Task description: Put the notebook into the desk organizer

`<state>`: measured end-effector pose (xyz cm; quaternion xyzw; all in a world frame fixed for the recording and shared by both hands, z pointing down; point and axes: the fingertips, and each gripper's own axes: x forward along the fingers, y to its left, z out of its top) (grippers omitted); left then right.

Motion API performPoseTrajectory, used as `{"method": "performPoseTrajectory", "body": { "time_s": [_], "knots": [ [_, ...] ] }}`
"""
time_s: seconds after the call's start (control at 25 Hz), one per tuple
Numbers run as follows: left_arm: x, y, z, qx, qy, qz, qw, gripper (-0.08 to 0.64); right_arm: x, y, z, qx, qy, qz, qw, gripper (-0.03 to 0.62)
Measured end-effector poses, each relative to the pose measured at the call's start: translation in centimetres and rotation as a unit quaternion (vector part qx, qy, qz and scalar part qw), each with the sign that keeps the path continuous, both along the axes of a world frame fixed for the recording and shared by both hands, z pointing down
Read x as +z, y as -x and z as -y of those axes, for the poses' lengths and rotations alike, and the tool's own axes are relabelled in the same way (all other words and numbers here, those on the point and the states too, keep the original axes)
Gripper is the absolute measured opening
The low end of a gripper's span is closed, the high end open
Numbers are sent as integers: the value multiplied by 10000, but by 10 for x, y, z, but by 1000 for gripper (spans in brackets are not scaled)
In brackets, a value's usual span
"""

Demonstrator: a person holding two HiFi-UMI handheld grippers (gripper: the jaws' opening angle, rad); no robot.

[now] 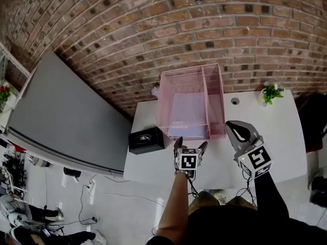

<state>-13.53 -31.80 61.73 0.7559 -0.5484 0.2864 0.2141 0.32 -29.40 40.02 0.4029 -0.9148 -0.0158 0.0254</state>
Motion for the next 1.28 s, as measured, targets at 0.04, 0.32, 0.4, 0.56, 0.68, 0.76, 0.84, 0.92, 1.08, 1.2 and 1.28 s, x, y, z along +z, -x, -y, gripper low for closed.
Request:
{"method": "performPoseTrajectory", "body": {
  "time_s": [0.04, 0.32, 0.4, 0.56, 0.68, 0.76, 0.84, 0.92, 1.08, 1.2, 1.28],
  "knots": [
    [-6, -1, -3, -11, -53, -8, 10000, 491, -1, 1, -2, -15, -1, 1, 10000, 0],
    [-66, -13, -16, -72, -715, -151, 9973, 489, -9, -3, -16, -71, -53, 89, 9999, 0],
    [-87, -14, -21, -100, -925, -231, 9954, 491, -12, -3, -20, -97, -74, 99, 9999, 0],
    [-136, -20, -31, -130, -1448, -410, 9885, 489, -17, -7, -29, -108, -129, 128, 9998, 0],
    [-168, -23, -41, -150, -1796, -484, 9824, 489, -19, -9, -34, -129, -147, 185, 9996, 0],
    [-190, -25, -49, -152, -2006, -549, 9780, 489, -23, -9, -38, -155, -176, 215, 9995, 0],
    [-209, -28, -56, -154, -2212, -614, 9732, 489, -25, -10, -41, -171, -205, 228, 9994, 0],
    [-226, -30, -64, -170, -2423, -599, 9682, 489, -25, -11, -43, -174, -230, 236, 9993, 0],
    [-256, -33, -78, -154, -2832, -423, 9580, 488, -28, -12, -44, -162, -265, 289, 9991, 0],
    [-261, -29, -81, -176, -2930, -265, 9556, 488, -29, -10, -45, -185, -253, 302, 9991, 0],
    [-260, -27, -81, -141, -2896, -269, 9567, 488, -30, -7, -45, -221, -266, 299, 9990, 0]
  ]
}}
